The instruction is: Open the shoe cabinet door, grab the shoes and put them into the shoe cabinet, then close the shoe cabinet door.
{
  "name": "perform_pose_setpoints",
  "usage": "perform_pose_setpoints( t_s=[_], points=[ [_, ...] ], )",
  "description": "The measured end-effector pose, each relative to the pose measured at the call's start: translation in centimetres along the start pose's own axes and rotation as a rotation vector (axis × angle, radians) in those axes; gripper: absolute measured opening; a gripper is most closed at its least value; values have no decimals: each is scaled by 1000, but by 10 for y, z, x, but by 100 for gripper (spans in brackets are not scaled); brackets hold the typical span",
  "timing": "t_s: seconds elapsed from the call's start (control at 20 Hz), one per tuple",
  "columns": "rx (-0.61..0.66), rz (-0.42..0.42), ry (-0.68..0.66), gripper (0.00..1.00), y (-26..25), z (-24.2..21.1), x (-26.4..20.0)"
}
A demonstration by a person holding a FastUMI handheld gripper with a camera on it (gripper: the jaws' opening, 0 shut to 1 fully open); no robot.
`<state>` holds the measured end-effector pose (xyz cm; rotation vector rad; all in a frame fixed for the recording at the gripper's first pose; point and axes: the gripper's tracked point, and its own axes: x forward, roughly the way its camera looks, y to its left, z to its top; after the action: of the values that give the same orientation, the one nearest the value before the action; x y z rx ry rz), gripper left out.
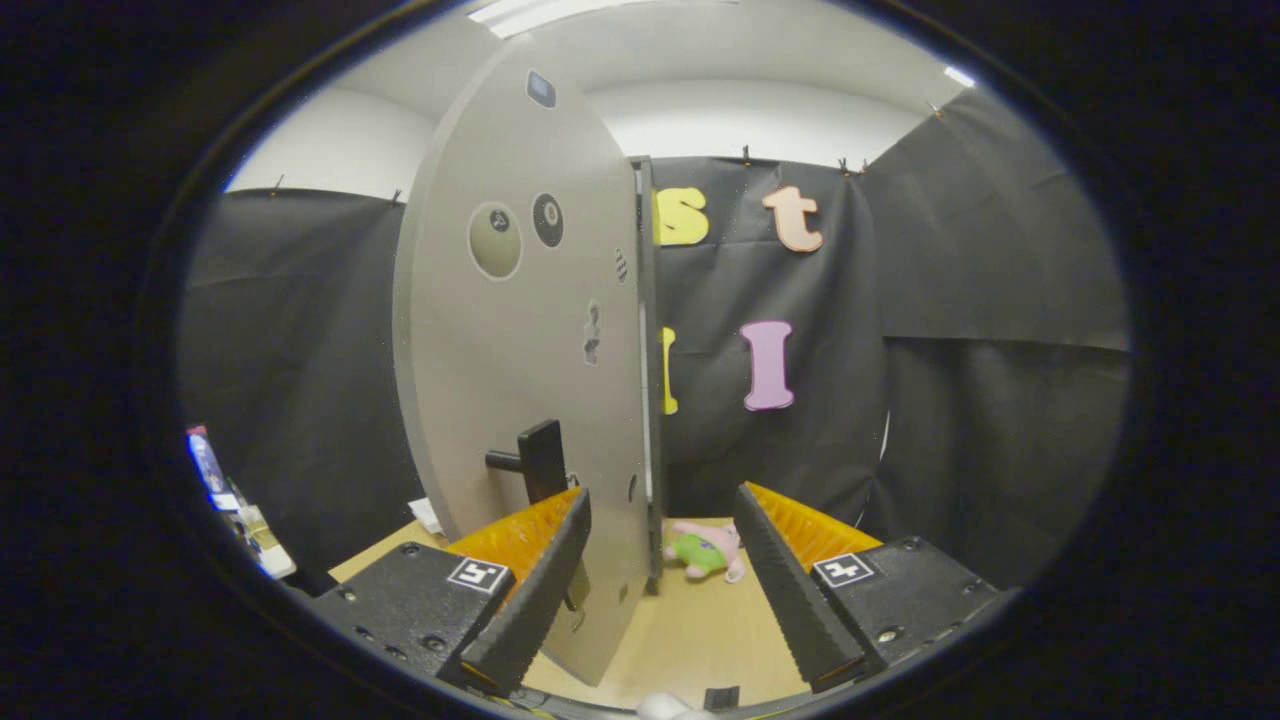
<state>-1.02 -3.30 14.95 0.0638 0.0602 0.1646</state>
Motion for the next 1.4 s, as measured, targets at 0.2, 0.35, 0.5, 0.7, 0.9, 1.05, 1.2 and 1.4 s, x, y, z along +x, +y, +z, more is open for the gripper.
perform_pose_setpoints(
  t_s=[0.2, 0.35, 0.5, 0.7, 0.9, 1.05, 1.2, 1.4],
  points=[
    [-13, 9, 9, 98, 47, -4, 15],
    [-10, 22, 14, 98, 87, -10, 33],
    [-11, 49, 26, 98, 130, -20, 60],
    [-2, 116, 55, 99, 184, -35, 96],
    [-6, 120, 29, 99, 210, -30, 112],
    [-17, 99, 28, 99, 206, -29, 116],
    [-7, 71, 35, 99, 195, -29, 117],
    [7, 16, 20, 99, 168, -14, 111]
  ],
)
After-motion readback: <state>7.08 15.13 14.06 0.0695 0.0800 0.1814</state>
